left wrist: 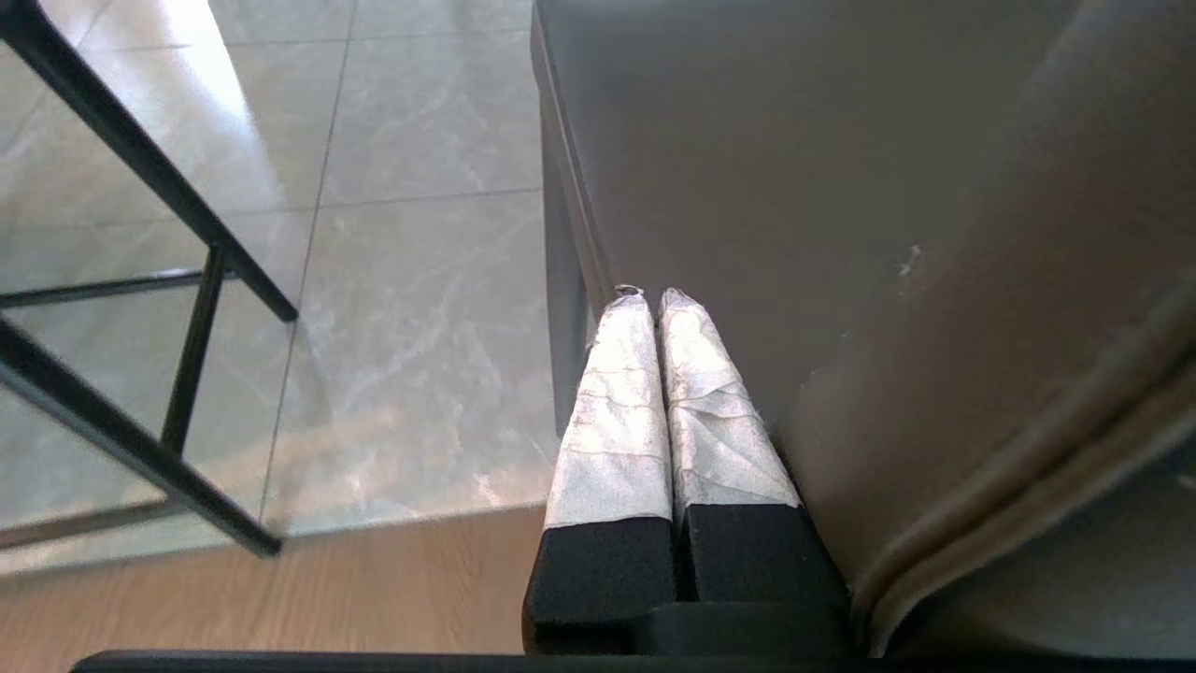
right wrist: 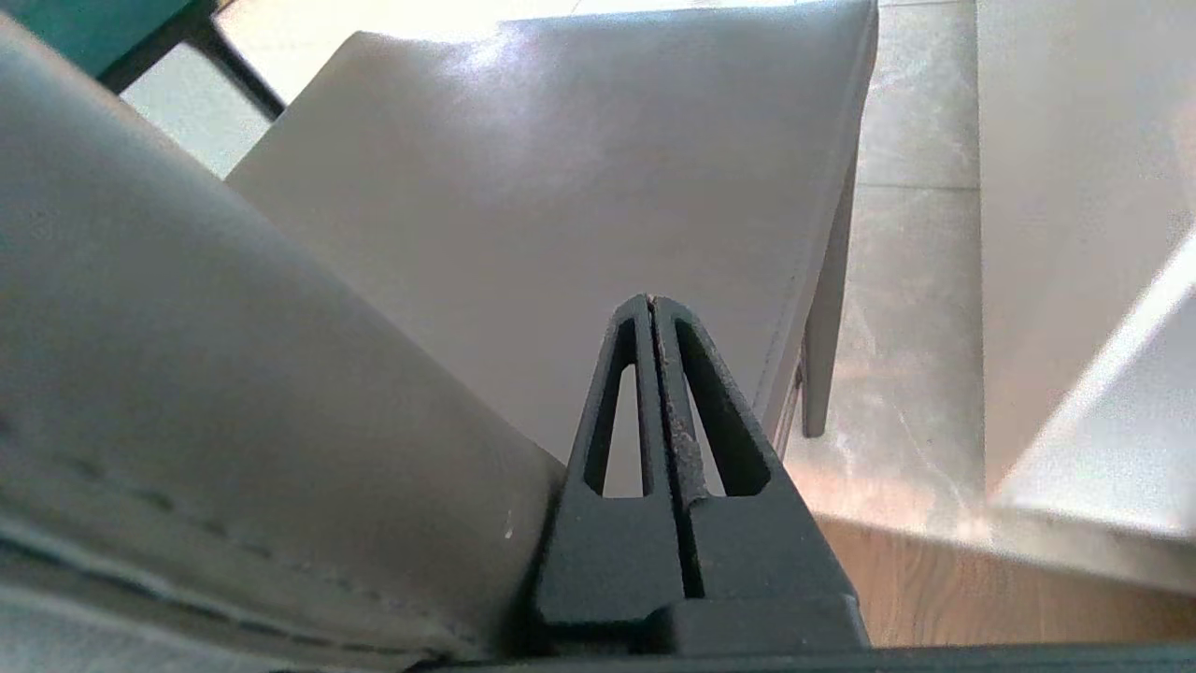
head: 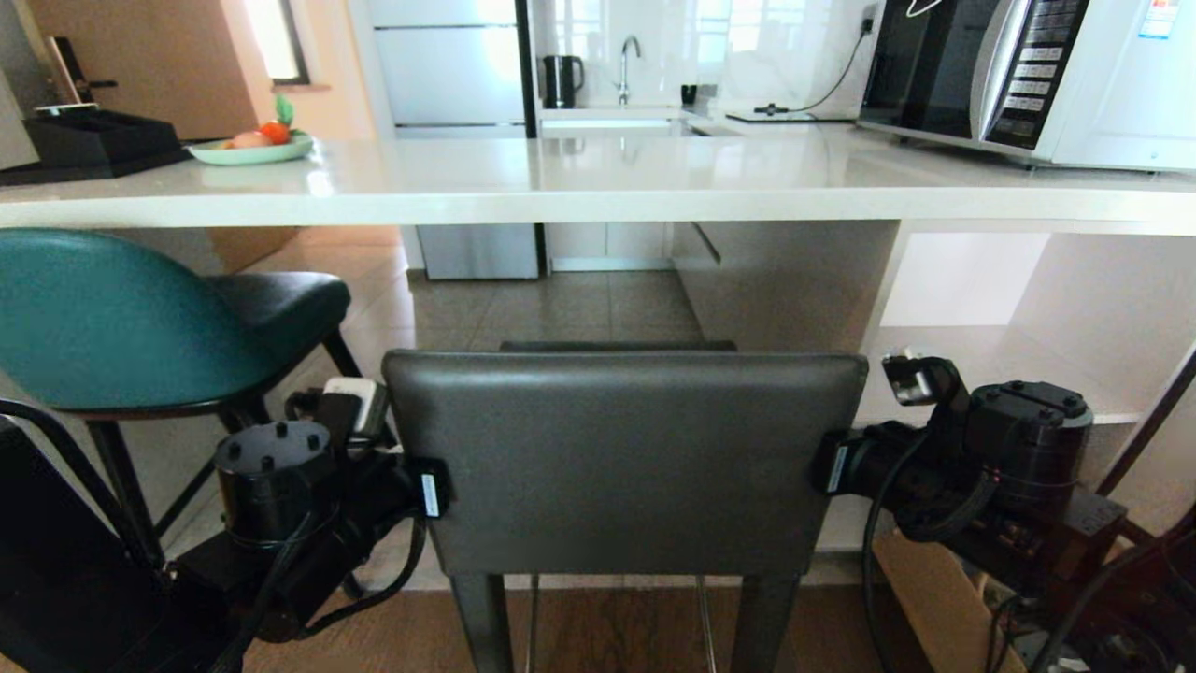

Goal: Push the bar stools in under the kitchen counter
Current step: Push the gray chair back under the dining table

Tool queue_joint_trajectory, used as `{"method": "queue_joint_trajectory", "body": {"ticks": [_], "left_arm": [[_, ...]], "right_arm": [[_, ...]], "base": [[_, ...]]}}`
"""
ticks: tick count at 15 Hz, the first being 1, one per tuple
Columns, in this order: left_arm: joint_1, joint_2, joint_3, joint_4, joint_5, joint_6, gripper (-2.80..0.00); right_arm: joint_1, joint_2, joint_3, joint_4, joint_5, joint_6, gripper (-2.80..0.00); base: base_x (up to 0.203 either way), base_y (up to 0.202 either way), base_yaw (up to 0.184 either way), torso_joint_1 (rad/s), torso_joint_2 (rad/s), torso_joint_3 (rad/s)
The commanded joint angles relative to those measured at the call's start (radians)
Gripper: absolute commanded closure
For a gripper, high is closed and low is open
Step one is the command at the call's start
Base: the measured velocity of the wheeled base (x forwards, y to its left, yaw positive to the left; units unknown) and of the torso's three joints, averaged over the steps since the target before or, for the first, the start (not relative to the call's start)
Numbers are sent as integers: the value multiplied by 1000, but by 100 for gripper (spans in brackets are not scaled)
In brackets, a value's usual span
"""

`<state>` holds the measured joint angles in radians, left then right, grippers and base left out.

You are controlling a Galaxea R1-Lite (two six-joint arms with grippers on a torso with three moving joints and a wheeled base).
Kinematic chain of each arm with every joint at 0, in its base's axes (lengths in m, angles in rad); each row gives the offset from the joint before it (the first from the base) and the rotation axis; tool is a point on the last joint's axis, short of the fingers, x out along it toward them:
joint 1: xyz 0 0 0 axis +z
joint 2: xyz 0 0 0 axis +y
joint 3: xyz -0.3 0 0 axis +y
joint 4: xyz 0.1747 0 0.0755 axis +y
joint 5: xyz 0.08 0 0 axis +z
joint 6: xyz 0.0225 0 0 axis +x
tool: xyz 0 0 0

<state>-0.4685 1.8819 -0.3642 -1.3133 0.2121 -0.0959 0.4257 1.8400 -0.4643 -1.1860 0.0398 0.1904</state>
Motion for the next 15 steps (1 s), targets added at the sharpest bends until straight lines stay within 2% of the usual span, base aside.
{"method": "queue_joint_trajectory", "body": {"ticks": [1, 15], "left_arm": [[-1, 0, -4, -6, 1, -1, 0], [-7, 8, 4, -6, 3, -2, 0]], "right_arm": [[1, 2, 2, -6, 0, 1, 0], [1, -1, 25, -6, -9, 4, 0]], "base": [[186, 0, 1, 1, 2, -1], [188, 0, 2, 2, 2, 3]]}}
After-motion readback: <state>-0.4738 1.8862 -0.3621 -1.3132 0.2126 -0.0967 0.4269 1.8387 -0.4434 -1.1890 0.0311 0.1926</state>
